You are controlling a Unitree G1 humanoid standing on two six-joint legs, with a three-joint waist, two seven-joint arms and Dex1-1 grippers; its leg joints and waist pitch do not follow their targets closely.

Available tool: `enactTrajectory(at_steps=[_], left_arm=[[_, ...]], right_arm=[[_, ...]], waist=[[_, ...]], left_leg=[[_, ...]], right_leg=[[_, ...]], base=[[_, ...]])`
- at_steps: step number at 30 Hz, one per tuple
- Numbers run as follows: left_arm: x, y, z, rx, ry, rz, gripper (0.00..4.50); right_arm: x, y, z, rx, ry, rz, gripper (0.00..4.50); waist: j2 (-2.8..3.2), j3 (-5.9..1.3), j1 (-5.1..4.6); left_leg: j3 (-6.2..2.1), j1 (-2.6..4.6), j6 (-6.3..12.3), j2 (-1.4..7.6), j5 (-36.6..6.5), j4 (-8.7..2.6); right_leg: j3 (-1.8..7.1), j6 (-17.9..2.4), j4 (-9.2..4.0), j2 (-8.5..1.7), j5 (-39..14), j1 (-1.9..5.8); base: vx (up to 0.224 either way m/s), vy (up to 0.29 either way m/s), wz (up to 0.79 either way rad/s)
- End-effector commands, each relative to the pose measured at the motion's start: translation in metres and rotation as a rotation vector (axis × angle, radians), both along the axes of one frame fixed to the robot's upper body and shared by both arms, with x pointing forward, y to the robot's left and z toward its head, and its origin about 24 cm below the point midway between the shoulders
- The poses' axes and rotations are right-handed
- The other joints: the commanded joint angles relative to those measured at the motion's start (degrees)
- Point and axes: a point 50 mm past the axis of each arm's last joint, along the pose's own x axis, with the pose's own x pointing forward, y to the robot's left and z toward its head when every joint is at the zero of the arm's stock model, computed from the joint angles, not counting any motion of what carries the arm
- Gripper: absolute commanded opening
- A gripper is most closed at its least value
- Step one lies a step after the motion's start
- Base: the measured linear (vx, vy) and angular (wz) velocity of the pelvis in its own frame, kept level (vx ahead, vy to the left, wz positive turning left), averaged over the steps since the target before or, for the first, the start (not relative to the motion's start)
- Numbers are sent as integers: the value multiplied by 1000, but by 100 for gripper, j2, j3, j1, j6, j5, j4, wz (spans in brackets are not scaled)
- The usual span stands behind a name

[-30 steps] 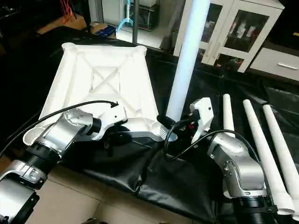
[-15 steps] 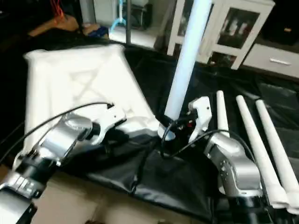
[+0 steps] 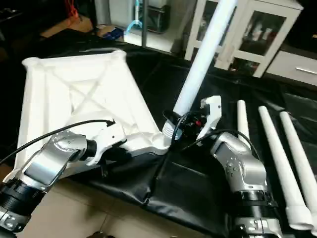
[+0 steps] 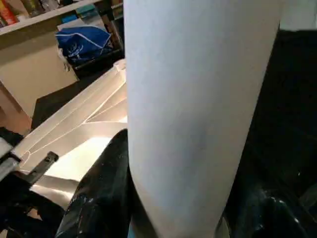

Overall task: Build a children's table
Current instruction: Pick table leg

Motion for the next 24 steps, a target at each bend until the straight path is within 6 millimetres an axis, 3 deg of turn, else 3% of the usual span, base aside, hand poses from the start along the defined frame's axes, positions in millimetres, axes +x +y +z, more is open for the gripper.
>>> enactTrajectory(at_steps=[1, 2, 4, 5, 11, 24], left_arm=[[-7, -14, -2, -26, -1, -61, 1], [-7, -14, -2, -26, -1, -61, 1], [-7, -18, 0, -30, -16, -70, 1], [-7, -18, 0, -30, -16, -70, 1], [-7, -25, 6, -67, -50, -120, 1], [-14, -26, 7, -107, -49, -197, 1]], right_arm=[[2, -2, 4, 36, -6, 16, 190], [2, -2, 4, 36, -6, 16, 190], [-3, -2, -2, 89, 42, 64, 190], [-3, -2, -2, 89, 42, 64, 190], [-8, 2, -13, 121, 94, 105, 190], [-7, 9, -37, 21, 119, 63, 190]], waist=[[-53, -358, -31], [-34, -356, -8], [-113, -357, -14], [-74, -356, 5], [-127, -356, 2], [-125, -300, -4]], left_leg=[[-252, 264, -46, 516, -798, -531], [-261, 259, -32, 518, -782, -530], [-258, 250, 18, 525, -791, -527], [-271, 252, 49, 532, -767, -526], [-260, 253, 12, 523, -754, -522], [-267, 234, -20, 522, -872, -553]], right_leg=[[166, -1386, -333, -350, -434, 78], [170, -1368, -330, -362, -484, 86], [167, -1338, -340, -367, -590, 92], [171, -1324, -339, -381, -633, 93], [162, -1298, -345, -376, -770, 69], [169, -1216, -371, -372, -988, 38]], base=[[0, 0, 0], [0, 0, 0], [0, 0, 0], [0, 0, 0], [0, 0, 0], [0, 0, 0]])
